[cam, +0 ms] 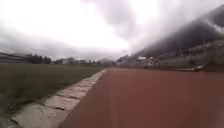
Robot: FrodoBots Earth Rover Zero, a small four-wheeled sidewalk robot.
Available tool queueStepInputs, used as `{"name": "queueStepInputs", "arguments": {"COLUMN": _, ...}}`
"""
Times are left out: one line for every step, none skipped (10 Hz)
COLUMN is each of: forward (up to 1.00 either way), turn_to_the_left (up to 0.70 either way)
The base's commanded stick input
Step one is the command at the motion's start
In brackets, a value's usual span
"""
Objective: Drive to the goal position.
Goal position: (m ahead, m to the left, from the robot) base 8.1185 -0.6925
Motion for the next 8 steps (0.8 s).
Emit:
{"name": "queueStepInputs", "arguments": {"forward": 0.70, "turn_to_the_left": -0.35}}
{"name": "queueStepInputs", "arguments": {"forward": 0.70, "turn_to_the_left": -0.35}}
{"name": "queueStepInputs", "arguments": {"forward": 0.70, "turn_to_the_left": -0.35}}
{"name": "queueStepInputs", "arguments": {"forward": 0.70, "turn_to_the_left": -0.35}}
{"name": "queueStepInputs", "arguments": {"forward": 0.70, "turn_to_the_left": -0.35}}
{"name": "queueStepInputs", "arguments": {"forward": 0.70, "turn_to_the_left": -0.35}}
{"name": "queueStepInputs", "arguments": {"forward": 0.70, "turn_to_the_left": -0.35}}
{"name": "queueStepInputs", "arguments": {"forward": 0.70, "turn_to_the_left": -0.24}}
